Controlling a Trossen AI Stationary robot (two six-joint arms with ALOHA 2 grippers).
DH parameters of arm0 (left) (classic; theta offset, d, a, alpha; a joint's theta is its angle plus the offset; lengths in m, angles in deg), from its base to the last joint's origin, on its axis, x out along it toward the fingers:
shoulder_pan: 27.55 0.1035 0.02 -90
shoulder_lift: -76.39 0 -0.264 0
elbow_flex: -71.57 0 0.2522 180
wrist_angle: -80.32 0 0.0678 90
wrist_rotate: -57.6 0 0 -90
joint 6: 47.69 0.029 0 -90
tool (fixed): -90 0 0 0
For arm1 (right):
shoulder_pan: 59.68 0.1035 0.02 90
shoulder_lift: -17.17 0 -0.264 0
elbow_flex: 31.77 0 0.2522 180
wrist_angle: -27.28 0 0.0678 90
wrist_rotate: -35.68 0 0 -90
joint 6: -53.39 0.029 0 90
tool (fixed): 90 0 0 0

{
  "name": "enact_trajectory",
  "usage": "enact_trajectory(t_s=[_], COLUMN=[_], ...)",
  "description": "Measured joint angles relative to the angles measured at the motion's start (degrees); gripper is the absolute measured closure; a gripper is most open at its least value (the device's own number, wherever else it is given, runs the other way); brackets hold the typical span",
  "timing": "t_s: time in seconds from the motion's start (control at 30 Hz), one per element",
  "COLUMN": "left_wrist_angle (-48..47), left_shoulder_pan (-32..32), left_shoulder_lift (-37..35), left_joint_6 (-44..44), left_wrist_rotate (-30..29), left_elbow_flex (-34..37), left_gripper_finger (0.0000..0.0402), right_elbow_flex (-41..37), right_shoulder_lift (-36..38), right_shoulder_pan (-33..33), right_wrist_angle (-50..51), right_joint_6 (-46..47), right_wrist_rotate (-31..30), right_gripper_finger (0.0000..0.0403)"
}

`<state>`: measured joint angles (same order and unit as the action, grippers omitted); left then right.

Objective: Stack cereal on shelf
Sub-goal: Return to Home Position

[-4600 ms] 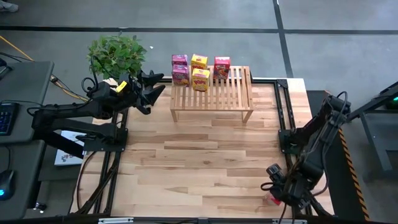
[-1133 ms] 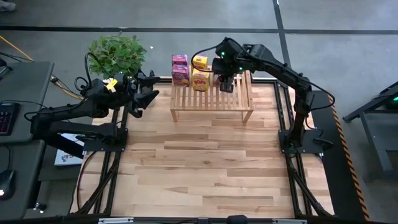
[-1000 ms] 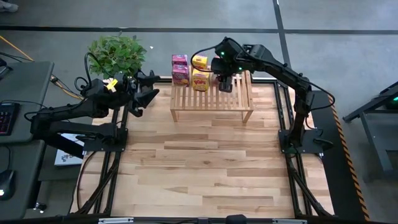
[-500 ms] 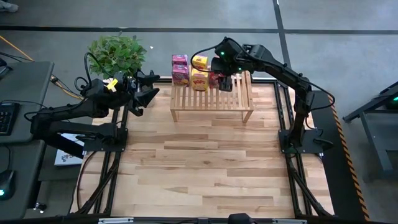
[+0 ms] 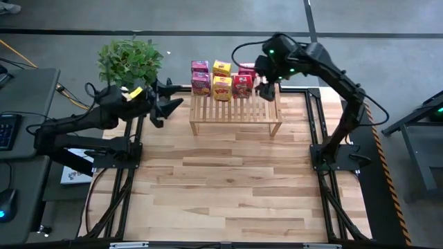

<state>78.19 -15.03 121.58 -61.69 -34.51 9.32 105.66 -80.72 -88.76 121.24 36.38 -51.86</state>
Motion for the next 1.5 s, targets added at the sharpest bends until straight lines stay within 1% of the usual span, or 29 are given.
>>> enact_trajectory(t_s=[0.1,0.17,0.27,0.33,0.4,0.5,0.57,0.6,0.63,0.67,0.7,0.8,0.87,0.97,1.03,1.1,1.2,1.4,1.5], left_wrist_angle=[-6.28,-7.03,-6.97,-7.92,-8.15,-7.23,-5.62,-4.24,-2.16,-0.22,1.92,9.15,13.23,19.4,21.87,23.28,24.44,24.36,16.43], left_shoulder_pan=[0.94,1.48,2.12,2.17,2.09,1.54,0.85,0.39,-0.11,-0.76,-1.51,-4.16,-5.58,-6.94,-7.38,-7.4,-7.4,-7.4,-7.38], left_shoulder_lift=[1.91,2.9,2.85,2.59,1.94,0.49,-0.92,-1.58,-2.33,-3.18,-4.0,-6.06,-7.74,-10.85,-13.0,-15.47,-19.87,-27.54,-30.15], left_joint_6=[3.44,6.2,6.65,5.62,5.05,3.73,3.1,2.51,1.69,1.05,0.61,-0.95,-1.95,-3.14,-3.96,-3.94,-3.97,-6.0,-7.7], left_wrist_rotate=[0.17,0.83,1.22,1.21,1.2,1.22,1.21,1.2,1.21,1.22,1.16,-0.76,-2.66,-5.65,-6.41,-6.44,-6.44,-6.08,-6.34], left_elbow_flex=[-3.19,-4.33,-4.47,-4.4,-3.57,-1.32,1.45,3.03,4.93,6.99,9.05,15.92,20.64,27.29,31.47,35.11,39.59,47.87,47.69], left_gripper_finger=[0.0137,0.0146,0.0171,0.0197,0.0234,0.0307,0.0365,0.0382,0.039,0.0389,0.0387,0.0396,0.0399,0.0401,0.0401,0.0401,0.0401,0.0402,0.0401], right_elbow_flex=[0.0,0.0,0.0,0.0,-0.53,-4.77,-10.38,-13.7,-17.6,-21.71,-25.83,-37.77,-44.27,-51.6,-55.01,-57.13,-58.12,-58.12,-58.12], right_shoulder_lift=[1.68,2.75,4.29,5.43,6.83,10.38,13.87,15.81,18.08,20.44,22.81,30.13,34.79,41.22,44.77,47.57,50.1,52.08,52.54], right_shoulder_pan=[-0.55,-0.51,-0.53,-0.53,-0.53,-0.53,-0.53,-0.53,-0.46,-0.38,-0.15,0.75,1.34,2.24,2.93,3.56,4.27,5.66,6.68], right_wrist_angle=[2.54,3.25,3.41,3.46,3.47,1.68,-1.01,-2.83,-5.0,-7.42,-10.19,-18.7,-24.13,-31.2,-35.05,-36.78,-35.99,-35.43,-35.45], right_joint_6=[1.79,1.97,2.52,3.11,3.25,4.92,6.77,7.96,9.19,10.6,12.35,18.76,23.37,29.14,32.04,32.87,32.01,37.69,37.73], right_wrist_rotate=[2.36,2.74,4.54,5.57,5.82,6.94,7.86,8.69,9.93,11.34,12.12,12.39,12.42,12.18,9.98,9.37,9.67,10.05,10.23], right_gripper_finger=[0.0144,0.0145,0.0156,0.0173,0.0201,0.0263,0.0316,0.0345,0.0373,0.0387,0.0391,0.0378,0.0382,0.0399,0.0397,0.04,0.04,0.0402,0.0402])
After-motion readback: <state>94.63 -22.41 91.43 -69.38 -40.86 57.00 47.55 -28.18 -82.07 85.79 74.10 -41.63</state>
